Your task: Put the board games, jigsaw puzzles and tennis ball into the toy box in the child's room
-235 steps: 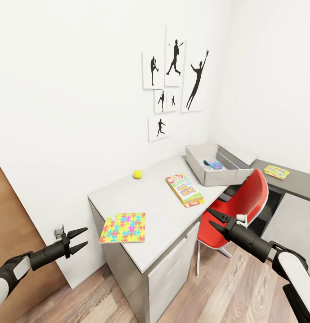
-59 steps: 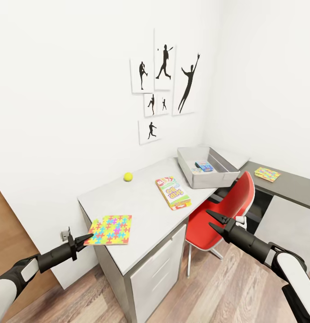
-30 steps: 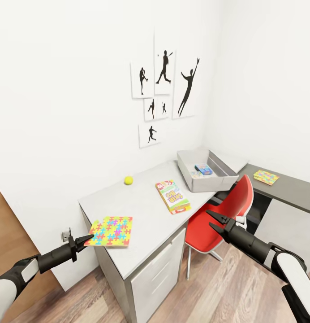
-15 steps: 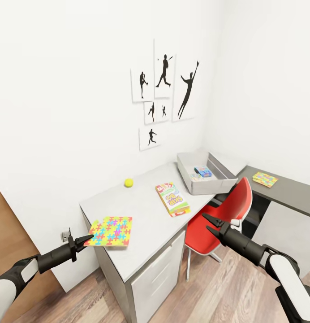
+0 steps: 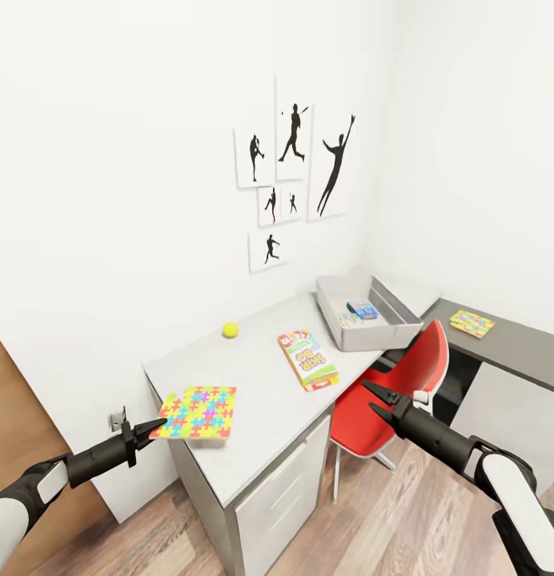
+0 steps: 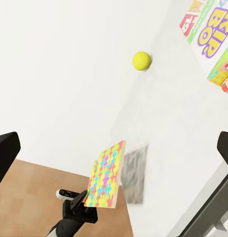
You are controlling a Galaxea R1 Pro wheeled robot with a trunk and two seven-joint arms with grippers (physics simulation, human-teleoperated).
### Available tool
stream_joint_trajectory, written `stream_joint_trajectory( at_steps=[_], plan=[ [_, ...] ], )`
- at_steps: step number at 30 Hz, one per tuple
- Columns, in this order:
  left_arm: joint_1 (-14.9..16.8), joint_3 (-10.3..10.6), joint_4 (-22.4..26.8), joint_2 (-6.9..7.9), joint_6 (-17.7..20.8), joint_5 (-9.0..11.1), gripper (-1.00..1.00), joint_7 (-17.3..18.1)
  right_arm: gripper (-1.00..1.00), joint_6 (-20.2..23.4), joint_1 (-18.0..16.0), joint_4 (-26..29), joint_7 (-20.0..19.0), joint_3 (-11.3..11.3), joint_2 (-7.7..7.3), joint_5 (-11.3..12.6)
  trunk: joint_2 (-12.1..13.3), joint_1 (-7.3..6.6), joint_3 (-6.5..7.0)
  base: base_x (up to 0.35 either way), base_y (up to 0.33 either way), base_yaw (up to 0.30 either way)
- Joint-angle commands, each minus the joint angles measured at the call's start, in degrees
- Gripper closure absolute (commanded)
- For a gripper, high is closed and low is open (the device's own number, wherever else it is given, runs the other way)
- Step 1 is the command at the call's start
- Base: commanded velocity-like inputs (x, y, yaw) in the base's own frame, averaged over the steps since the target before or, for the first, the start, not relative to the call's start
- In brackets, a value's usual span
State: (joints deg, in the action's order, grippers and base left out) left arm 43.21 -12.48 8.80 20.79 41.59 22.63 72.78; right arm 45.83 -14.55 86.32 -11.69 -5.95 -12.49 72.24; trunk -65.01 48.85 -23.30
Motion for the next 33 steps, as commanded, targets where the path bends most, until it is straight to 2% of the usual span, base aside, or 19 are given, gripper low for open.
stream_joint_trajectory(
  at_steps=[1,33],
  plan=[
    [0.04,-0.09,-0.01,0.02,0.34,-0.13,1.0,-0.01,-1.0,0.28,-0.04,-0.01,-0.29,-0.14,0.01,-0.2,0.38,-0.22,0.12,0.0,0.0,0.0],
    [0.04,-0.09,0.08,0.04,0.33,-0.13,1.0,-0.01,-1.0,0.14,-0.04,-0.17,-0.53,-0.22,0.76,-0.28,13.21,-7.25,5.87,0.0,0.0,0.0]
  ],
)
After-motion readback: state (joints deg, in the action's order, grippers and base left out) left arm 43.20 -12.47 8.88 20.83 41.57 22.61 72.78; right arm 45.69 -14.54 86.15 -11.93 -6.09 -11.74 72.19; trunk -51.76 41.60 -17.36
